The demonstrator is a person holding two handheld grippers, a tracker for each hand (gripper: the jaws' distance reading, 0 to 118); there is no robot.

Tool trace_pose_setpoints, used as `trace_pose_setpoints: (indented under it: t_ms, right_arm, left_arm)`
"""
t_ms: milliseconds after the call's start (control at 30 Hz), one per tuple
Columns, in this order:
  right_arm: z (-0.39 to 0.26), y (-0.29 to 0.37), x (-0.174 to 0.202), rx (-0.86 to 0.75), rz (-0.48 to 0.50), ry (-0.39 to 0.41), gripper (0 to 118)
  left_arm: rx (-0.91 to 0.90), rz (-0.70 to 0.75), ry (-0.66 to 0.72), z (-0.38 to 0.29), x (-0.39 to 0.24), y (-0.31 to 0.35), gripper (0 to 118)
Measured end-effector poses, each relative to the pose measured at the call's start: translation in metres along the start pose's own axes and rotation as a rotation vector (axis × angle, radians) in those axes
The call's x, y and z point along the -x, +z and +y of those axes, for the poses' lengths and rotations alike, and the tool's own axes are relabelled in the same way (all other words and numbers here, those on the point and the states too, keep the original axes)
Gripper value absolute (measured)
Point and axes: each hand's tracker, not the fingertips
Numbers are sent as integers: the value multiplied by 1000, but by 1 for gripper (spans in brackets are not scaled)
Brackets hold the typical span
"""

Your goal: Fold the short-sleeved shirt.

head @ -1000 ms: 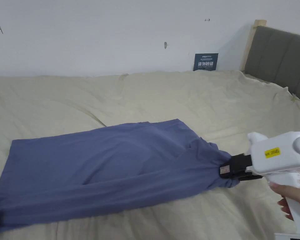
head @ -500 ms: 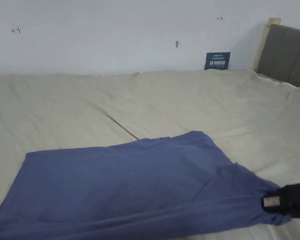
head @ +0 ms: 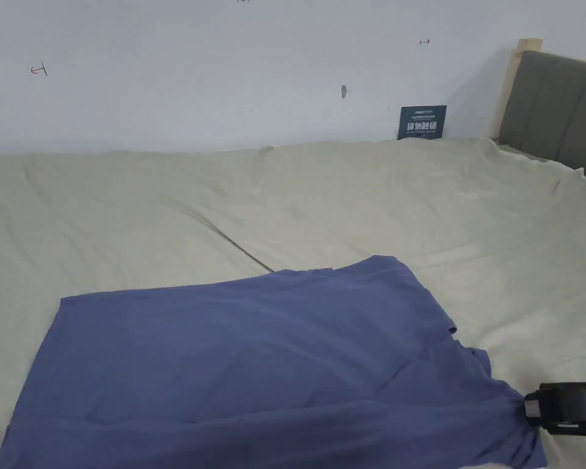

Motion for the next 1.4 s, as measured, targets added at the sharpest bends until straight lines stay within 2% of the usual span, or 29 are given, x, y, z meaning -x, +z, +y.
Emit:
trace_pose_setpoints:
  t_ms: [100,167,233,267,300,333,367,400,433,567,667,700,767,800,900,933,1033,1067,1100,1133,1167,1200,1233,1400]
  right_arm:
    - [-4,35,12,-115,182,-72,93]
    - [-7,52,29,-172,327,-90,93]
    - [-12,57,49,-201,449,-115,88]
    - [-14,60,62,-226,485,-131,62]
    - [-15,59,79,-275,487,-100,16]
    - [-16,54,94,-306,455,-59,0]
    - [-23,53,108,-359,434,-19,0]
    - [-22,51,119,-365,480,28,0]
    - [-22,49,128,-372,513,52,0]
    - [-9,55,155,-493,517,118,0]
    - [10,56,163,-536,662,137,0]
    - [19,51,166,-497,680,144,0]
    - [38,41,174,-448,632,179,0]
    - [41,33,177,-436,598,198,0]
    - [49,20,182,-400,584,196,0]
    - [48,16,182,-398,584,193,0]
    - [50,8,183,-363,562,213,0]
    - [52,4,183,-339,536,232,0]
    - [52,1,183,-324,520,242,0]
    - [53,-1,181,-313,518,242,0]
    - [55,-4,180,-290,514,243,0]
    - [56,-8,179,-264,510,242,0]
    - [56,-11,179,-251,504,238,0]
    - [53,-30,178,-208,490,244,0]
  left_arm:
    - [-37,-16,25,-6,-8,22,116]
    - [-74,-35,37,-8,-21,34,116]
    - [-132,-99,58,-11,-32,46,115]
    - [-198,-141,59,-12,-40,53,100]
    - [-266,-155,53,-12,-50,60,69]
    - [-304,-130,46,-10,-61,61,22]
    - [-326,-92,28,-11,-66,62,0]
    - [-357,-69,-2,-8,-70,63,0]
    - [-376,-106,-28,-3,-74,63,0]
    - [-488,-83,-46,26,-82,71,0]
    - [-474,-83,-32,76,-68,58,0]
    - [-438,-95,-14,98,-59,47,0]
    - [-299,-151,40,149,-40,12,0]
    - [-166,-182,84,171,-28,-11,0]
    - [-65,-241,163,222,-7,-73,0]
    - [-54,-188,162,238,-1,-95,0]
    - [4,-102,135,264,7,-150,5]
    - [2,-118,146,270,13,-168,14]
    - [25,-125,157,274,17,-179,33]
    - [36,-148,178,276,21,-190,61]
    - [48,-158,179,278,21,-198,100]
    - [46,-152,165,278,20,-207,118]
    - [-4,-140,142,280,19,-209,117]
    - [129,-106,57,275,-2,-236,117]
